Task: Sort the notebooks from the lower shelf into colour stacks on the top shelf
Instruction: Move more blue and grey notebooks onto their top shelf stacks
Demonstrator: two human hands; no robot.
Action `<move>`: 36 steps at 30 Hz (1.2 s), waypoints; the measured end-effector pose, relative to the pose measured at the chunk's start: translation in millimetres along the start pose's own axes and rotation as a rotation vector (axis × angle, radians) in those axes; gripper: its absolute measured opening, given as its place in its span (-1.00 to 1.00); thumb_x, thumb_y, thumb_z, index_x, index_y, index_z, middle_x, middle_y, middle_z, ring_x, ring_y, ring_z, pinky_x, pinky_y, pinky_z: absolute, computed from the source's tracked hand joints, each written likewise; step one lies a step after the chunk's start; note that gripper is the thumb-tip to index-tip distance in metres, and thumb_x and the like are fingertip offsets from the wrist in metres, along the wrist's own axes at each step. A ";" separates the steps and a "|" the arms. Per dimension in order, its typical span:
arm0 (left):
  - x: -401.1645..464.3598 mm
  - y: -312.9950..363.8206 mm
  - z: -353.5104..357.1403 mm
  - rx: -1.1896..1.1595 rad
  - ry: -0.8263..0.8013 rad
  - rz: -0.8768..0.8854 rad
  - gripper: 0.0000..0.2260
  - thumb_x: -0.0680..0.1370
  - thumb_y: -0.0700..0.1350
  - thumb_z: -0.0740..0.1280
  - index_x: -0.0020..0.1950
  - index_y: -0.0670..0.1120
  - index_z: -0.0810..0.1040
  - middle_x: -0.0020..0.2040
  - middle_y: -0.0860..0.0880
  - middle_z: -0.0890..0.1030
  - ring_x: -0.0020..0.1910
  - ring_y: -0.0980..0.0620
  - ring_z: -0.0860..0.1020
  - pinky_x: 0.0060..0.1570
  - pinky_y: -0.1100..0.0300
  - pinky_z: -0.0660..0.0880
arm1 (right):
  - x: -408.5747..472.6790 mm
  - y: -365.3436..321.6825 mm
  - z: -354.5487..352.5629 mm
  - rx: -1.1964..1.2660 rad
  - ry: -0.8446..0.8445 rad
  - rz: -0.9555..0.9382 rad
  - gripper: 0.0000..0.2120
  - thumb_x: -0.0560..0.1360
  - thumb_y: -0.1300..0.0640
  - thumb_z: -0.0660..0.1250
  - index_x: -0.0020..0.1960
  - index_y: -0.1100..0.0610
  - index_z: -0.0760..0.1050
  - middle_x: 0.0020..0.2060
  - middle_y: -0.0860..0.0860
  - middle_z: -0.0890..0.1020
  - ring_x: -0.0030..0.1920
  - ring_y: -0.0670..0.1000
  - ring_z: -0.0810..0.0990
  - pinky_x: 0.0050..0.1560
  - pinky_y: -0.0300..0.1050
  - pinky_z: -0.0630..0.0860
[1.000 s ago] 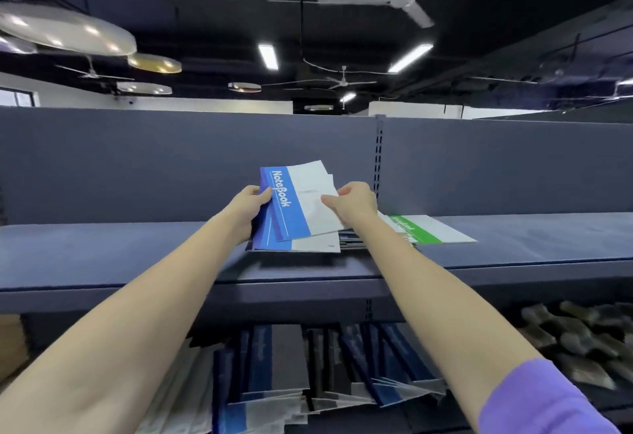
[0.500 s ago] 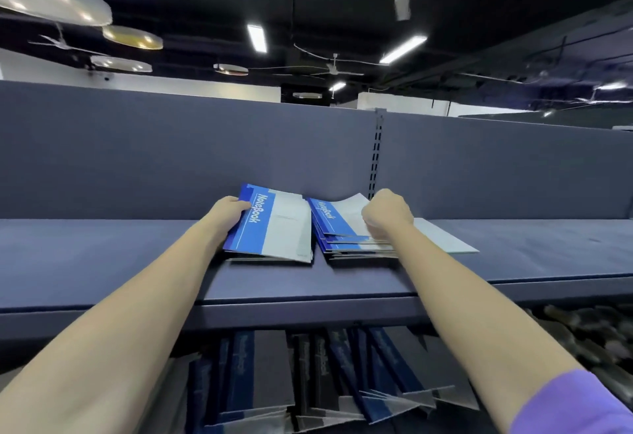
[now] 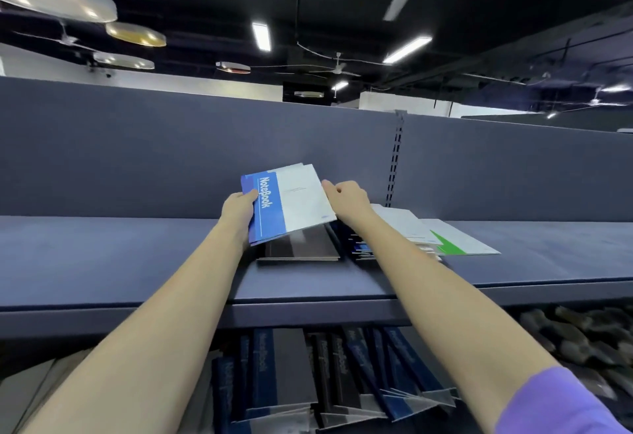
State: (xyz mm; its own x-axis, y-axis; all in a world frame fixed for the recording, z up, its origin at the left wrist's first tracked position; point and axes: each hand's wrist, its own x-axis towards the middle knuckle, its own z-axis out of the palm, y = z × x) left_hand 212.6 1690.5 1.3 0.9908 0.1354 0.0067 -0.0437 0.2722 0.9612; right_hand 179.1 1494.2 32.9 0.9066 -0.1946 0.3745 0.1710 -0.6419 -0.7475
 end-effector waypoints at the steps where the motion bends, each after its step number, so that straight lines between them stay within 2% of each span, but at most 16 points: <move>1: -2.6 0.1 -0.4 -0.011 0.004 -0.011 -0.87 0.65 -0.11 0.27 0.08 -0.17 0.50 0.02 -0.15 0.64 -0.19 -0.08 0.62 -0.18 0.07 0.57 | 1.8 -2.7 2.1 0.086 0.025 0.041 -0.53 0.65 -0.08 0.15 -0.38 0.11 0.27 -0.46 -0.01 0.37 -0.38 0.04 0.33 -0.33 -0.08 0.24; 3: -5.2 -0.3 -1.1 0.020 0.012 0.004 -0.78 0.64 -0.10 0.29 0.19 -0.21 0.47 0.05 -0.15 0.63 -0.22 -0.06 0.61 -0.30 0.11 0.54 | 4.1 -5.4 2.5 0.167 0.019 0.101 -0.57 0.59 -0.12 0.25 -0.30 0.17 0.44 -0.39 0.01 0.52 -0.33 0.05 0.45 -0.27 -0.12 0.35; 4: -5.7 -1.0 -1.5 0.044 0.016 0.016 -0.74 0.63 -0.08 0.31 0.24 -0.21 0.45 0.08 -0.15 0.64 -0.22 -0.06 0.62 -0.33 0.13 0.53 | 5.0 -4.8 2.1 0.116 -0.008 0.096 -0.62 0.54 -0.11 0.34 -0.27 0.18 0.46 -0.36 0.03 0.54 -0.31 0.05 0.46 -0.25 -0.12 0.38; 6: -7.2 -1.3 -2.6 0.056 0.012 0.029 -0.68 0.60 -0.06 0.34 0.28 -0.20 0.43 0.12 -0.16 0.65 -0.18 -0.10 0.64 -0.33 0.12 0.56 | 5.2 -4.2 1.2 -0.007 -0.042 0.088 -0.71 0.42 -0.04 0.48 -0.20 0.19 0.54 -0.30 0.05 0.55 -0.26 0.06 0.48 -0.19 -0.10 0.43; 8: -7.2 -1.6 -2.1 0.032 0.005 0.035 -0.64 0.58 -0.05 0.38 0.29 -0.20 0.43 0.11 -0.16 0.65 -0.14 -0.12 0.66 -0.29 0.09 0.59 | 5.2 -3.9 -1.4 -0.019 -0.017 0.104 -0.72 0.39 0.02 0.52 -0.18 0.22 0.54 -0.29 0.06 0.55 -0.23 0.10 0.48 -0.18 -0.10 0.44; 11: -7.9 -2.7 -0.3 0.022 0.010 0.044 -0.64 0.58 -0.05 0.39 0.28 -0.17 0.40 0.09 -0.13 0.64 -0.12 -0.11 0.65 -0.21 0.05 0.59 | 6.5 0.1 -12.3 0.002 0.087 0.138 -0.78 0.43 0.10 0.48 -0.10 0.25 0.56 -0.19 0.11 0.64 -0.14 0.15 0.56 -0.16 -0.10 0.48; 13: -8.1 -3.9 1.5 0.034 0.008 0.045 -0.68 0.60 -0.08 0.37 0.26 -0.16 0.38 0.02 -0.10 0.61 -0.17 -0.06 0.62 -0.27 0.09 0.55 | 10.4 7.5 -26.9 -0.032 0.168 0.174 -0.79 0.45 0.13 0.44 -0.01 0.27 0.59 -0.10 0.16 0.67 -0.04 0.19 0.62 -0.12 -0.07 0.53; 15: -9.6 -4.5 3.2 0.050 0.000 0.050 -0.72 0.60 -0.10 0.37 0.23 -0.15 0.37 -0.04 -0.07 0.60 -0.21 -0.02 0.61 -0.34 0.13 0.51 | 13.2 17.4 -45.0 -0.123 0.205 0.221 -0.84 0.45 0.13 0.40 -0.05 0.21 0.56 -0.14 0.12 0.64 -0.07 0.19 0.60 -0.23 -0.10 0.46; 17: -9.5 -5.4 4.8 0.074 -0.011 0.057 -0.72 0.60 -0.11 0.37 0.23 -0.14 0.36 -0.04 -0.07 0.60 -0.23 -0.01 0.61 -0.37 0.15 0.49 | 13.8 28.5 -62.4 -0.228 0.212 0.284 -0.88 0.46 0.13 0.37 -0.09 0.16 0.46 -0.12 0.09 0.60 -0.12 0.16 0.55 -0.20 -0.12 0.41; 21: -7.3 -6.3 4.9 0.096 -0.016 0.068 -0.71 0.60 -0.12 0.36 0.26 -0.15 0.38 0.00 -0.08 0.61 -0.23 0.00 0.61 -0.40 0.16 0.49 | 5.5 48.6 -77.7 -0.442 0.164 0.356 -0.89 0.48 0.20 0.30 -0.07 0.14 0.37 -0.02 0.09 0.56 -0.05 0.18 0.52 -0.05 -0.06 0.43; 24: -7.4 -6.3 5.5 0.081 -0.024 0.069 -0.71 0.60 -0.12 0.36 0.26 -0.15 0.38 0.03 -0.09 0.61 -0.22 -0.01 0.62 -0.38 0.14 0.51 | 1.5 57.8 -71.2 -0.521 0.185 0.350 -0.94 0.49 0.23 0.26 -0.07 0.15 0.38 0.08 0.14 0.56 0.08 0.21 0.53 0.00 -0.03 0.45; 27: -9.0 -5.7 5.9 0.067 -0.032 0.062 -0.72 0.60 -0.12 0.36 0.25 -0.14 0.37 0.00 -0.07 0.61 -0.20 -0.02 0.63 -0.36 0.13 0.52 | 0.1 58.6 -63.4 -0.692 0.256 0.281 -0.75 0.53 0.20 0.26 0.21 0.15 0.43 0.25 0.17 0.45 0.24 0.20 0.44 0.15 0.04 0.41; 29: -10.4 -5.6 6.2 0.070 -0.036 0.058 -0.71 0.60 -0.12 0.36 0.26 -0.13 0.38 0.01 -0.07 0.61 -0.18 -0.03 0.63 -0.36 0.12 0.53 | 0.6 56.0 -57.5 -0.746 0.267 0.155 -0.75 0.54 0.21 0.22 0.22 0.11 0.45 0.21 0.15 0.49 0.21 0.20 0.46 0.18 0.04 0.41; 31: -11.8 -5.8 6.0 0.070 -0.042 0.056 -0.71 0.60 -0.12 0.37 0.25 -0.13 0.38 0.00 -0.06 0.61 -0.19 -0.02 0.63 -0.37 0.13 0.52 | 1.3 49.6 -48.2 -0.629 0.232 0.045 -0.83 0.57 0.16 0.19 0.11 0.07 0.49 0.10 0.11 0.60 0.10 0.18 0.52 0.11 0.01 0.44; 33: -13.5 -5.3 5.4 0.054 -0.048 0.057 -0.71 0.59 -0.12 0.38 0.25 -0.13 0.39 0.01 -0.07 0.62 -0.21 -0.01 0.63 -0.38 0.14 0.52 | 1.3 37.3 -36.3 -0.395 0.131 0.003 -0.85 0.61 0.05 0.20 0.04 0.07 0.52 0.03 0.07 0.65 0.01 0.12 0.54 0.00 -0.06 0.44; 36: -15.6 -3.6 4.2 0.050 -0.056 0.081 -0.65 0.56 -0.11 0.43 0.27 -0.16 0.41 0.01 -0.07 0.64 -0.25 0.02 0.63 -0.47 0.21 0.51 | -0.3 12.6 -17.5 -0.204 -0.078 -0.023 -0.66 0.61 -0.13 0.22 -0.18 0.11 0.44 -0.14 0.13 0.66 -0.20 0.05 0.46 -0.22 -0.10 0.34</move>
State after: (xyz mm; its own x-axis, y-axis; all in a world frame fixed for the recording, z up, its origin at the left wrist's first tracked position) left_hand 197.8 1683.4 -1.1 0.9899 0.1009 0.0993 -0.1192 0.2144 0.9695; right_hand 174.3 1473.1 33.0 0.9316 -0.1252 0.3413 0.1180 -0.7838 -0.6097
